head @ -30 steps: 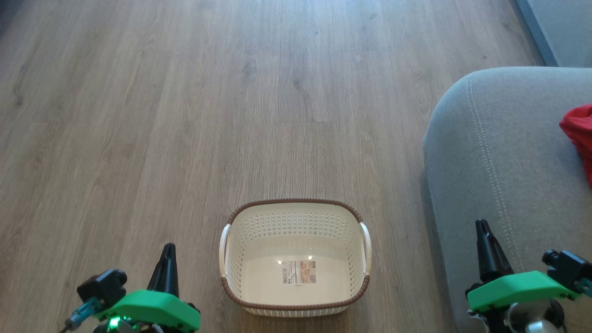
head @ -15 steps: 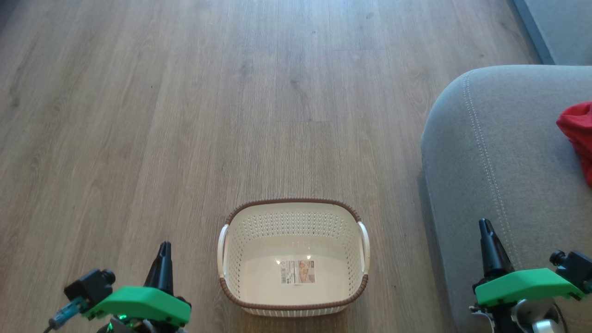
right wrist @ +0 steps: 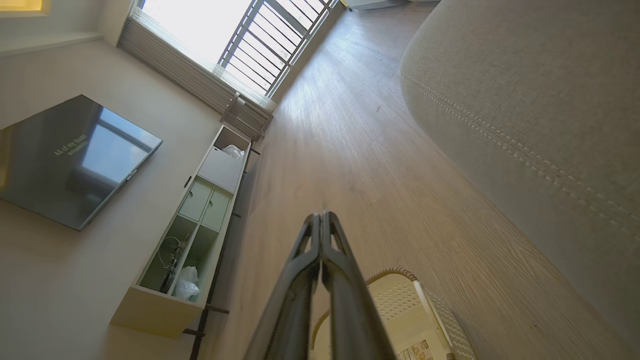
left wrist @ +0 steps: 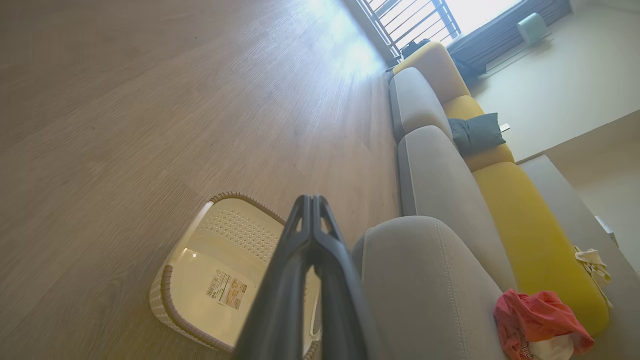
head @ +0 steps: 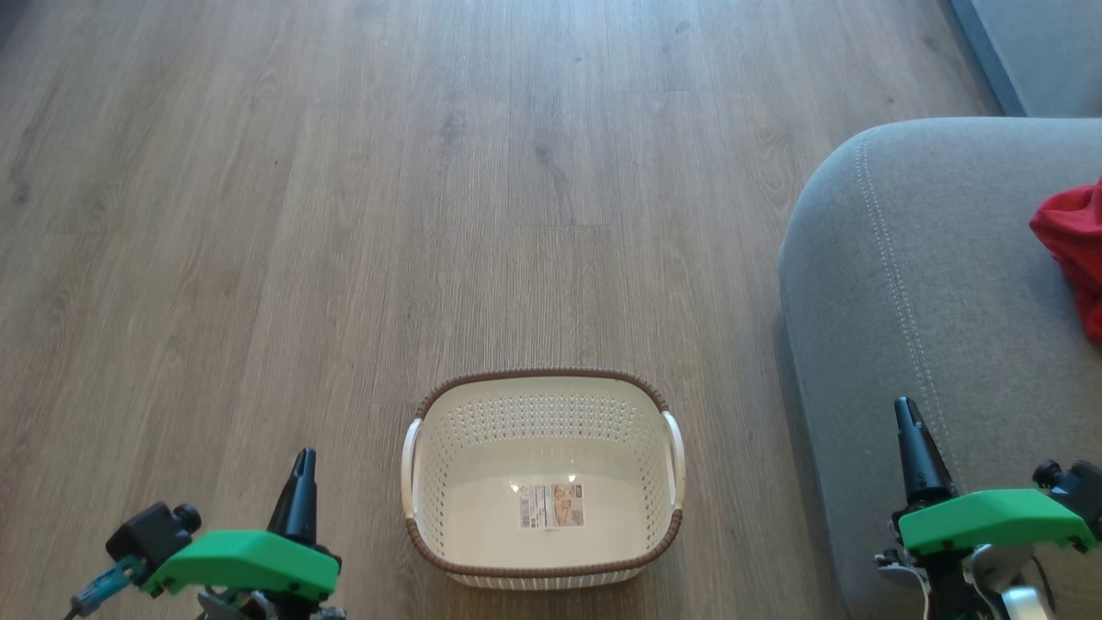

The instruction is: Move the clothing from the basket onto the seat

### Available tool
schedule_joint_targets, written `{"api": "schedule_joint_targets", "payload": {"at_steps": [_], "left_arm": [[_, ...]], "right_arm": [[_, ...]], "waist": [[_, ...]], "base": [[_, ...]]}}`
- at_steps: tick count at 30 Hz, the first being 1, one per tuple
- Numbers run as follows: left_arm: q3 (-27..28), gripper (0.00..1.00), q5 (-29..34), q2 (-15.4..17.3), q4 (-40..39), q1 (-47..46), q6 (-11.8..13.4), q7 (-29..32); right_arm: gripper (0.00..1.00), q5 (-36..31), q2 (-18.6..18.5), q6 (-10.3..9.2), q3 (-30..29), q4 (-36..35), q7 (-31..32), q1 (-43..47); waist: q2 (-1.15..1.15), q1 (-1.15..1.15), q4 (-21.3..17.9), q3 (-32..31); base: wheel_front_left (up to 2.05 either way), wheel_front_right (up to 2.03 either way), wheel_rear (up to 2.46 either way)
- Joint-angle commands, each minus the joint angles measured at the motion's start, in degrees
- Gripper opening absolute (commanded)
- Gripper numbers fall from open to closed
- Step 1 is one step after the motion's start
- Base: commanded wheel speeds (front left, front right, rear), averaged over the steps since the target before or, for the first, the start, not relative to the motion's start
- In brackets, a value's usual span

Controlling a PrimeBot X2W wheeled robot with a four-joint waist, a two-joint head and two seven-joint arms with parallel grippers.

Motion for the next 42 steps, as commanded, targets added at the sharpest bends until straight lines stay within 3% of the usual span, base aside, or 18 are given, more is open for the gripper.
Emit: {"api": "schedule_joint_targets", "payload": {"at_steps": [1,42], "left_arm": [[1.88,0.0,-1.84,0.75,-1.52,-3.62,-0.64,0.39],[6.86,0.0,-26.14,0.78,-0.1,-6.56,-5.18,7.11]], "right_arm": [[0.0,1.9,-0.08,0.01,0.08,-1.64,0.43,-2.9],[0.0,24.54,0.14,0.0,-1.92,-1.16,7.2,-5.24]], "waist": [[0.0,0.0,-0.06,0.01],[0.0,0.0,-1.45,0.2]], "base": [[0.0,0.0,0.0],[0.0,0.0,0.0]]}}
